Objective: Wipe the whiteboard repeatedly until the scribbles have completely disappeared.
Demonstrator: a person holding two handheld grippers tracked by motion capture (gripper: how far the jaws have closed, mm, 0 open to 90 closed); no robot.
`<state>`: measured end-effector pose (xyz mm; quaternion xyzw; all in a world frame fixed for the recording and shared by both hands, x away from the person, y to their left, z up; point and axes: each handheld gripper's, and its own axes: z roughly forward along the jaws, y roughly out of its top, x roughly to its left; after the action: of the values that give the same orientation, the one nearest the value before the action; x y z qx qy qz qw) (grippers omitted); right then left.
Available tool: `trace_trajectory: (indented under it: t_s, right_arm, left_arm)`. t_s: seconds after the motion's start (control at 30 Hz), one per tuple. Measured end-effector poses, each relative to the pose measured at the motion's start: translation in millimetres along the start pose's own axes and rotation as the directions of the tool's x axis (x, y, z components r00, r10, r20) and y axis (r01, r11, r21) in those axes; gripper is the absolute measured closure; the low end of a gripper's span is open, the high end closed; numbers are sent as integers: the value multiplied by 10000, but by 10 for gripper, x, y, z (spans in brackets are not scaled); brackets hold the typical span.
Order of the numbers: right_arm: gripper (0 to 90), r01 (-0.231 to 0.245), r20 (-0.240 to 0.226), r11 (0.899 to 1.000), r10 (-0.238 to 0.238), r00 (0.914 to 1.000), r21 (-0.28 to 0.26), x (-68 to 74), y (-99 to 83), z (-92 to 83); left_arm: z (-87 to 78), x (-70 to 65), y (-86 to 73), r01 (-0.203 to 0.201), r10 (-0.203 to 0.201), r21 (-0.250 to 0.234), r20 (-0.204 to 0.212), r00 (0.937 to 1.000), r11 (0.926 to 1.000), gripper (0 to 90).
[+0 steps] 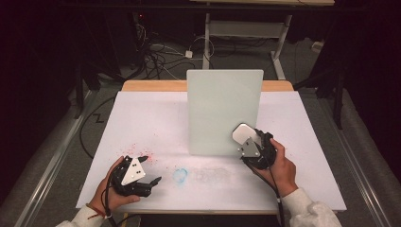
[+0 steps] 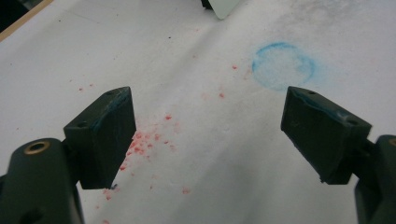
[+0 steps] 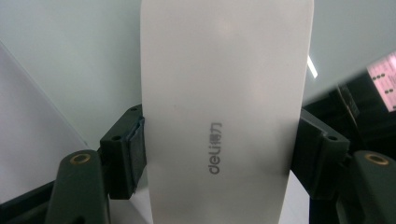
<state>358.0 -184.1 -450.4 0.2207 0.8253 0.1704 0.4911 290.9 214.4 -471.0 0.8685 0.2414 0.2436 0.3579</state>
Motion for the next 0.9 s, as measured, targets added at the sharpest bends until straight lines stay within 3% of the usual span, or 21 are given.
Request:
trace_trajectory:
  t_s: [0.53,0.9]
  right_arm:
    - [301,-849,-30,9957,851,9964,364,-180,-284,-36]
    - [301,-1302,-247,9914,1297,9912,-163,-244,-254,-128]
  left_arm:
    - [21,23,-2,95,-95,-50,-9,10000,9999,174]
    - [22,42,-7,149,-149,-85,19,9999,9999,174]
